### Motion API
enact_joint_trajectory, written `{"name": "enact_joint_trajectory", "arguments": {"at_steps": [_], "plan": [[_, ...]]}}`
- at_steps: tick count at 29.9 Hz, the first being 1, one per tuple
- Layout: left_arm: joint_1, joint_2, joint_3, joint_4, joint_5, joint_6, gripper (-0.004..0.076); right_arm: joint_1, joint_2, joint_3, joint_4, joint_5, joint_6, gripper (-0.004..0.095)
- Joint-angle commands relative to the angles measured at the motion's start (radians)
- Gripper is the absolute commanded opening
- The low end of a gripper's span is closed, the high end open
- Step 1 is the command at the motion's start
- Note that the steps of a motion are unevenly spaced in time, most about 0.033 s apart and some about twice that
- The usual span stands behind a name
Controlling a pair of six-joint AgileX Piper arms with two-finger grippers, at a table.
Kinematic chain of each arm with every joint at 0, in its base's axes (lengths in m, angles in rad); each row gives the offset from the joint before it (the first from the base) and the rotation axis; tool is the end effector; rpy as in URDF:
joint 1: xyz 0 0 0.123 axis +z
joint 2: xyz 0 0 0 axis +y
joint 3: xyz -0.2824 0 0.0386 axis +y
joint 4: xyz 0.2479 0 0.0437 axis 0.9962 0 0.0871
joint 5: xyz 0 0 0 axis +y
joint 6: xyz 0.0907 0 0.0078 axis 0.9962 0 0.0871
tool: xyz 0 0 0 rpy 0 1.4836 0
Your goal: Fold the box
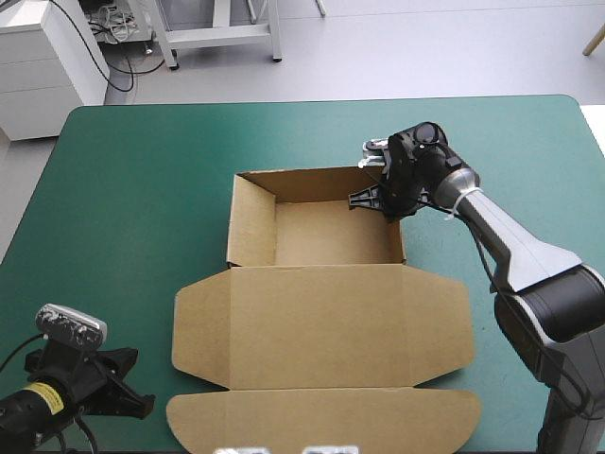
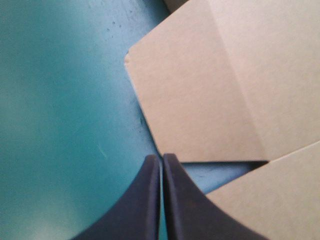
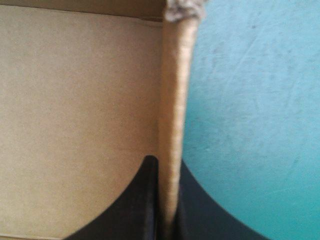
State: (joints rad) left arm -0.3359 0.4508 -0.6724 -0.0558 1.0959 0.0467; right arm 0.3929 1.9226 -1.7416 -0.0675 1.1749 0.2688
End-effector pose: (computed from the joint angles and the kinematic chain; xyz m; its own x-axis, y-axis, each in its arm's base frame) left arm 0.0542 -0.0237 0.3134 -0.6605 0.2530 -0.7069 0.3764 0.9263 -0.0202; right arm 0.3830 0.1526 0.2864 -0.9436 -0.1314 -0.3038 -0.1423 0.9897 0.0140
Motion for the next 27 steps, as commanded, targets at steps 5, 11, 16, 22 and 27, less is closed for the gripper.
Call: {"name": "enact_joint_trajectory", "arguments": {"at_steps": [5,11,16,22,27], "plan": [[-0.002,-0.092,0.089,-0.046,-0.055,-0.011,-0.0008,-0.193,-0.176,-0.027,-0.17,-0.005,-0.103,-0.0016],[-0.002,-0.124,0.13,-0.042,-0.059,-0.011,-0.0008,-0.453,-0.23,-0.027,-0.15,-0.005,-0.194,-0.0016],[-0.002,-0.124,0.154,-0.044,-0.055,-0.011,-0.0008,-0.65,-0.228,-0.027,-0.179,-0.007,-0.26,-0.0016],[-0.002,-0.124,0.155,-0.044,-0.059,-0.011,-0.0008,-0.832,-0.213,-0.027,-0.179,-0.038,-0.249,-0.0016],[-0.002,-0.124,0.155,-0.044,-0.06,-0.011,-0.0008,-0.897,-0.194,-0.027,-0.155,-0.043,-0.253,-0.0016]]}}
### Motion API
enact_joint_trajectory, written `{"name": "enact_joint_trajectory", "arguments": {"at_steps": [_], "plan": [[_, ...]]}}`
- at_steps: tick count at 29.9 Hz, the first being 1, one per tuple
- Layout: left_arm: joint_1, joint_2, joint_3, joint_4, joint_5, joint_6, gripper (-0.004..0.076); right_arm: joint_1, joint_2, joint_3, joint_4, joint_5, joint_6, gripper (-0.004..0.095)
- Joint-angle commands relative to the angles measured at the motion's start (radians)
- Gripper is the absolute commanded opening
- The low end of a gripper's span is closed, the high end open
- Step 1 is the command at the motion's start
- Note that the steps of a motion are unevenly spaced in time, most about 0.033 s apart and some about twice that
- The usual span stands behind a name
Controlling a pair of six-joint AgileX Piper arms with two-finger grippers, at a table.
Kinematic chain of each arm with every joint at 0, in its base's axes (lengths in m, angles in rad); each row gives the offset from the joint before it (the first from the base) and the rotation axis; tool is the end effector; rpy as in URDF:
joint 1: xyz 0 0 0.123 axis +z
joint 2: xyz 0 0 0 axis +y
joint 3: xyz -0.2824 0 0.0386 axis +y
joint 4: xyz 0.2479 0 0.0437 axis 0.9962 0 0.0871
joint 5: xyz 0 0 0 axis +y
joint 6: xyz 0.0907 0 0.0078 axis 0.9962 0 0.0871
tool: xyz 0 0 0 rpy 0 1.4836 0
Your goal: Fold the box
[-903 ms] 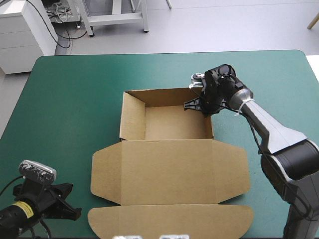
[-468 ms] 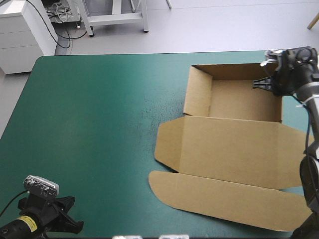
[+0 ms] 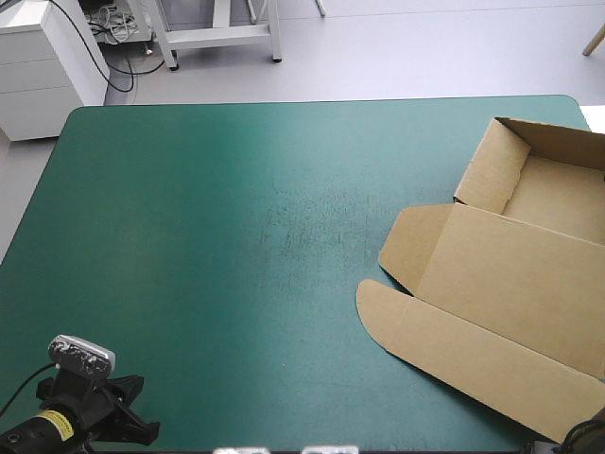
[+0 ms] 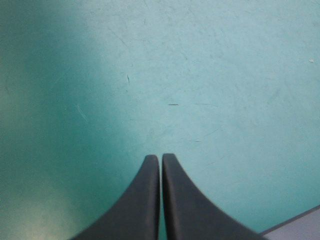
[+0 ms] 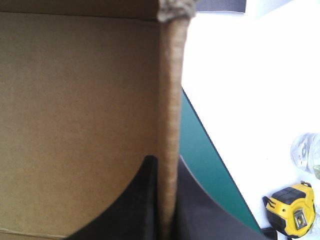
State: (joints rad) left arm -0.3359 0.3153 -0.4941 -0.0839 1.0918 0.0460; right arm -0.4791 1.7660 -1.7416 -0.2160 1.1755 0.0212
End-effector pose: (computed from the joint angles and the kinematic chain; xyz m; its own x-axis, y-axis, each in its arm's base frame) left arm 0.0367 -0.0200 0.2676 -0.6903 0.2487 -0.6794 0.3814 0.9231 -0.0497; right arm 0.3303 -0.1919 0.3504 -0.8245 0.3586 -0.4377 0.4798 0.8532 -0.2047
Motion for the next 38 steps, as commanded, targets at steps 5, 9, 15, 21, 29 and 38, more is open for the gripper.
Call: {"name": "enact_joint_trajectory", "arguments": {"at_steps": [5,9,15,21,29,38], "plan": [[-0.002,0.011,-0.023,-0.016,-0.058,-0.01,-0.0008,-0.026,-0.033,-0.027,-0.08,-0.038,0.04,-0.0014],[-0.002,0.011,-0.023,-0.016,-0.057,-0.01,-0.0008,-0.026,-0.033,-0.027,-0.078,-0.013,0.043,0.0017],[-0.002,0.011,-0.023,-0.016,-0.055,-0.001,-0.0008,-0.026,-0.033,-0.025,-0.043,-0.006,0.022,0.0312],[-0.002,0.011,-0.023,-0.016,-0.055,-0.001,-0.0008,-0.026,-0.04,-0.025,-0.039,-0.006,0.02,0.0389],[-0.002,0.011,-0.023,-0.016,-0.056,-0.001,-0.0008,-0.026,-0.141,-0.025,0.065,-0.006,-0.081,0.0328],[-0.002,0.011,-0.023,-0.012,-0.082,-0.001,-0.0008,-0.024,-0.347,0.085,0.277,-0.006,-0.152,0.0001]]}}
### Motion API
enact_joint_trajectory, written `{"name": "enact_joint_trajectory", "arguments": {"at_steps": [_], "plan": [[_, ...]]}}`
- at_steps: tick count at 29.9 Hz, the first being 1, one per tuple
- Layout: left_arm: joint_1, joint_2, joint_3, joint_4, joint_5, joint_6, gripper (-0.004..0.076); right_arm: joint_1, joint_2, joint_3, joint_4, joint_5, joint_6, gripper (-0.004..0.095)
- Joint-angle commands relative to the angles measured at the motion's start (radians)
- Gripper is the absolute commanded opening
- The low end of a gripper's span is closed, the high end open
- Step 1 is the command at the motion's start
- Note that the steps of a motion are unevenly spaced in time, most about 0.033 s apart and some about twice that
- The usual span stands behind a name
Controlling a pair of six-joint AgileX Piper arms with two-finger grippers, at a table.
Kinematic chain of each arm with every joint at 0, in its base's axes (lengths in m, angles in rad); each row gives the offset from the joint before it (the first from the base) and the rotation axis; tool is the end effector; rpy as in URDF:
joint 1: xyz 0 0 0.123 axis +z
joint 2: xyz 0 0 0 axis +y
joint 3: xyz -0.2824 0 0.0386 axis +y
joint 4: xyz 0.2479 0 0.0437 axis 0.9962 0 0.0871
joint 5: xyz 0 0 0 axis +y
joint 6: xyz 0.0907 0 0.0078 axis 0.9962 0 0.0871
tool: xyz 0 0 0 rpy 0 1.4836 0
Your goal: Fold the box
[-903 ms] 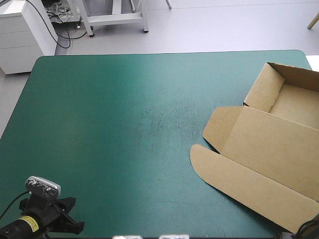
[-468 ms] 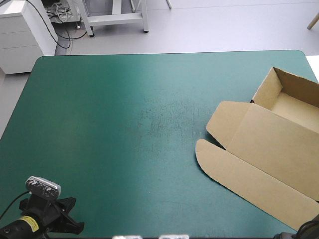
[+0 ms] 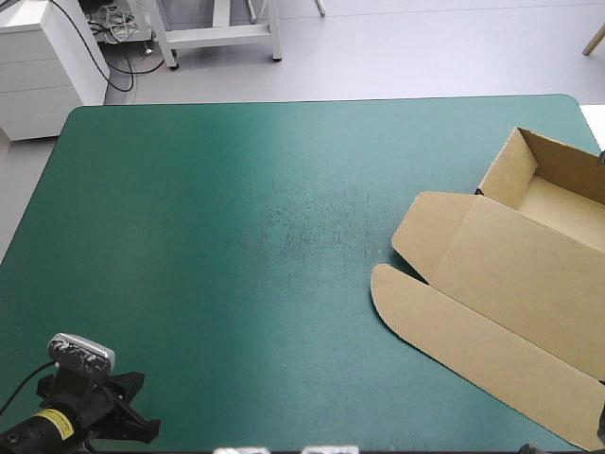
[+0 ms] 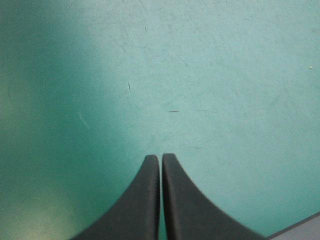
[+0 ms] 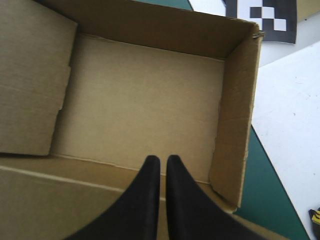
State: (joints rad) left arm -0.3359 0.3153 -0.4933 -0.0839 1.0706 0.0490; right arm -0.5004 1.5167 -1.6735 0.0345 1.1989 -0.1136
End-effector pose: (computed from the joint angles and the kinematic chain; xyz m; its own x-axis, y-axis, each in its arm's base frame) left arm 0.0380 -0.0204 0.2687 -0.6765 0.2454 -0.6943 0.3828 0.9226 -0.0469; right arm 0.2767 -0.1480 0.4146 -0.7592 0.3002 -0.5775 0.3886 0.9208 -0.0322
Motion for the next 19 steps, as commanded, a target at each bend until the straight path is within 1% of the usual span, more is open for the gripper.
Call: {"name": "enact_joint_trajectory", "arguments": {"at_steps": [1,3,6,8,10,13,14,16,19], "plan": [[-0.002,0.011,-0.024,-0.012,-0.061,-0.004,-0.0008,-0.003,-0.128,0.04,0.027,-0.029,-0.018,0.0001],[-0.002,0.011,-0.024,-0.012,-0.061,-0.004,-0.0008,-0.003,-0.191,0.093,0.036,-0.031,-0.018,0.0001],[-0.002,0.011,-0.024,-0.012,-0.061,-0.004,-0.0008,-0.003,-0.295,0.183,0.08,-0.059,-0.018,0.0001],[-0.002,0.011,-0.024,-0.012,-0.061,-0.004,-0.0008,0.021,-0.358,0.245,0.085,-0.083,-0.02,0.0001],[-0.002,0.011,-0.024,-0.012,-0.061,-0.004,-0.0008,0.077,-0.423,0.312,0.07,-0.098,-0.032,0.0001],[-0.002,0.011,-0.026,-0.013,-0.062,-0.004,-0.0008,0.192,-0.524,0.393,0.03,-0.104,-0.032,0.0],[-0.002,0.011,-0.026,-0.013,-0.062,-0.004,-0.0008,0.245,-0.555,0.422,0.013,-0.1,-0.032,0.0001],[-0.002,0.011,-0.026,-0.013,-0.062,-0.004,-0.0008,0.314,-0.612,0.463,0.007,-0.092,-0.032,0.0001],[-0.002,0.011,-0.029,-0.013,-0.069,-0.004,-0.0008,0.387,-0.674,0.512,0.007,-0.069,-0.032,0.0001]]}}
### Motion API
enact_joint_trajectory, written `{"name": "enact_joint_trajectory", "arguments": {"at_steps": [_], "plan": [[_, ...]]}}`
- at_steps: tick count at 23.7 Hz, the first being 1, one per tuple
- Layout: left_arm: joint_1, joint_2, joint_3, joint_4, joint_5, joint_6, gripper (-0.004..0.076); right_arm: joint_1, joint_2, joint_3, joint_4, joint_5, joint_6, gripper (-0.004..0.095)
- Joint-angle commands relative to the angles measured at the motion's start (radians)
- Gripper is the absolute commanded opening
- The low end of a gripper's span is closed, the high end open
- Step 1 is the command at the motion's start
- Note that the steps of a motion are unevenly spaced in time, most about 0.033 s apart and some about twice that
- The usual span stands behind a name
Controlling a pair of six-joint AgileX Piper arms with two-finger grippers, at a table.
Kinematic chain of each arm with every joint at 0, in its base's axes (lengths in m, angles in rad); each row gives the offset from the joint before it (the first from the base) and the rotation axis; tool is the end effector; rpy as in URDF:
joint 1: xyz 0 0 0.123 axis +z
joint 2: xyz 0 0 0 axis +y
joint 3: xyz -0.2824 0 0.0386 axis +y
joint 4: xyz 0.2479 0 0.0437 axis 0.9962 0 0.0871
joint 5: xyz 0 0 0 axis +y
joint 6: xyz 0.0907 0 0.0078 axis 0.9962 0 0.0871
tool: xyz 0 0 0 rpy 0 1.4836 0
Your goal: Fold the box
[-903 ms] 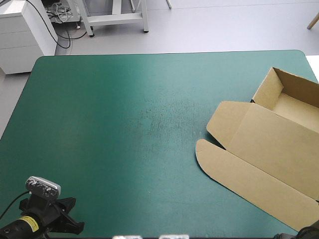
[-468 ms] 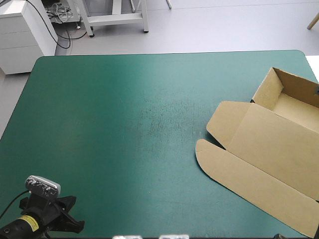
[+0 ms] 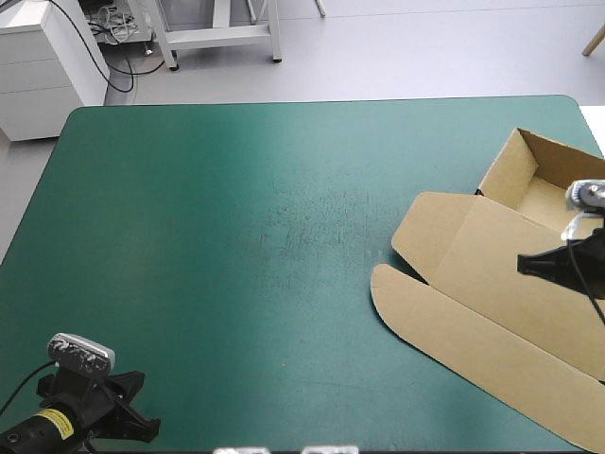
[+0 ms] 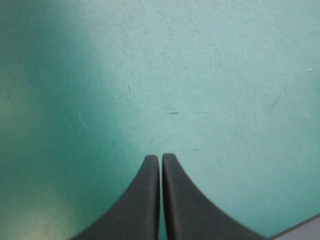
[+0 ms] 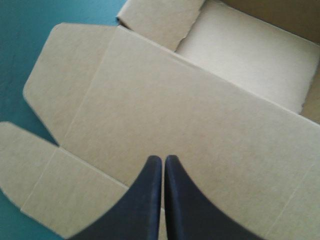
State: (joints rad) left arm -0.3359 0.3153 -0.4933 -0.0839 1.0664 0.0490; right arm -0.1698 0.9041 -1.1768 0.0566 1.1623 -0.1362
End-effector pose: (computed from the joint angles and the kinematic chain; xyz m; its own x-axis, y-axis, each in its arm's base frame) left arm 0.0383 -0.0205 0.2690 -0.6739 0.2441 -0.6973 0.3827 0.9227 -0.0468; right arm 0.1445 -0.0200 0.4122 -0.7188 0.0083 -0.6951 0.0520 0.9978 -0.0418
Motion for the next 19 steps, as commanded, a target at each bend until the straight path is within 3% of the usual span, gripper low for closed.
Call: {"name": "enact_joint_trajectory", "arguments": {"at_steps": [1,9,19], "plan": [[-0.002,0.011,-0.03,-0.013,-0.067,-0.004,-0.0008,0.073,-0.077,0.031,-0.016,-0.024,-0.009,-0.0001],[-0.002,0.011,-0.036,-0.031,-0.204,-0.004,-0.0008,0.143,-0.222,0.191,0.0,-0.029,-0.016,-0.0001],[-0.002,0.011,-0.034,-0.044,-0.197,0.053,-0.0008,0.166,-0.506,0.606,0.171,-0.193,-0.179,-0.0002]]}}
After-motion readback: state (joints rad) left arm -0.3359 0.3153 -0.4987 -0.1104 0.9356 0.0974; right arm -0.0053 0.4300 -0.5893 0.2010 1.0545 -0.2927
